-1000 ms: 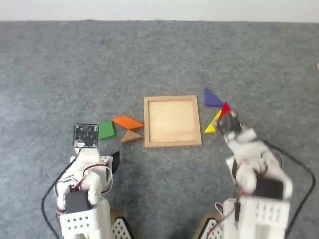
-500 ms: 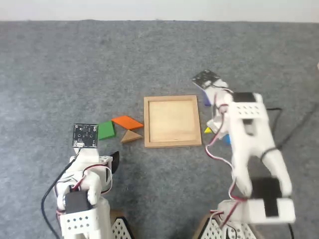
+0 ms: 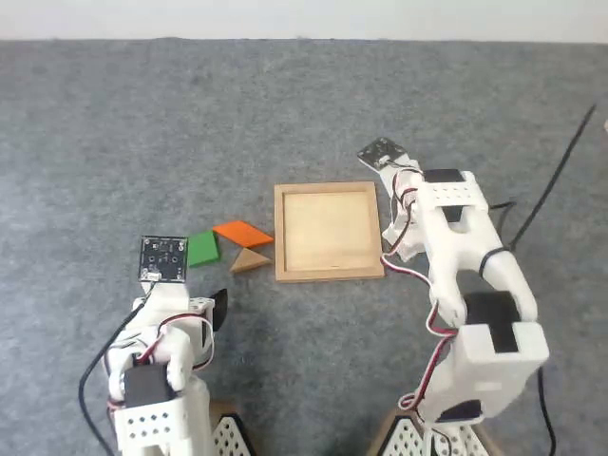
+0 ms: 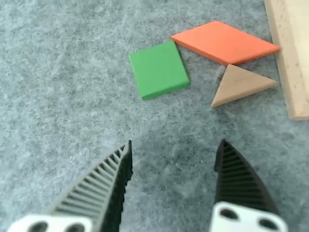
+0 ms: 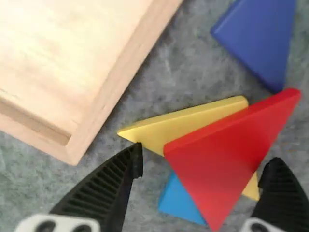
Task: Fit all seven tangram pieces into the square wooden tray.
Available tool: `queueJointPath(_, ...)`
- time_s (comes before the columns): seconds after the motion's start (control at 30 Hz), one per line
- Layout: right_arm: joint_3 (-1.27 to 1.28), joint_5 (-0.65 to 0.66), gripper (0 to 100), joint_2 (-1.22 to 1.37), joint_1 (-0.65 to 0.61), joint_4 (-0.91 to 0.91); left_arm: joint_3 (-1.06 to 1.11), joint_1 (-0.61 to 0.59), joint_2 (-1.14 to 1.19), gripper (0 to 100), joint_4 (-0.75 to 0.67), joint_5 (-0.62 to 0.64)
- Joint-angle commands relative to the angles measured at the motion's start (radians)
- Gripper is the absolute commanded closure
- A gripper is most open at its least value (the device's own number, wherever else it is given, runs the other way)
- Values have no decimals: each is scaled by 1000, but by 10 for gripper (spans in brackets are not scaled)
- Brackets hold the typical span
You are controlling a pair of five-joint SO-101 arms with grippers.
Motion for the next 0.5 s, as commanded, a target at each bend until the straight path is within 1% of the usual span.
queueJointPath(0.0,-64,-14,623,10,8,-18,-7,-5,-11,727,3,-9)
queueJointPath(0.27,-72,-25,634,21,27,-18,-7,-5,-11,727,3,-9)
queueJointPath(0.4,-71,-84,751,21,36,-8,-7,-5,-11,727,3,-9)
queueJointPath(0.47,-72,-89,812,21,36,8,-7,-5,-11,727,3,-9)
